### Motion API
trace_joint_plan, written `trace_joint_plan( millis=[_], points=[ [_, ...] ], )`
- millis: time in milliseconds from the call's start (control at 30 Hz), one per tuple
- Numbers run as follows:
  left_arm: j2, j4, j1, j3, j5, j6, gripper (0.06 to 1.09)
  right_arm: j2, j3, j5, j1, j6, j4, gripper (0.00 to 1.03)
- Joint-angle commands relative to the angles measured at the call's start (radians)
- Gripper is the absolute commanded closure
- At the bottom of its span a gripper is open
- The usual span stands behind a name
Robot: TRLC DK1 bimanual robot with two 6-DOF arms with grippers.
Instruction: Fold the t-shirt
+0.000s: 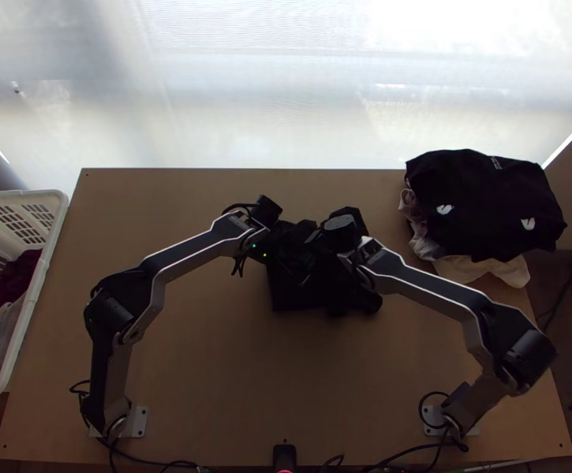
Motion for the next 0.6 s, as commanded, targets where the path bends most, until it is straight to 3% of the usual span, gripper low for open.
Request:
trace_joint_plan(
  millis=[0,233,567],
  points=[
    [0.016,-0.004,-0.002,0.006,-0.021,0.013,0.92,0.123,0.068,-0.009,0.002,-0.007,0.024,1.00],
    [0.032,-0.004,0.002,0.004,-0.034,0.027,0.92,0.192,0.098,-0.007,-0.015,-0.045,0.024,1.00],
    [0.042,-0.004,-0.004,0.009,-0.050,0.033,0.92,0.126,0.035,-0.007,-0.182,-0.114,0.021,1.00]
  ],
)
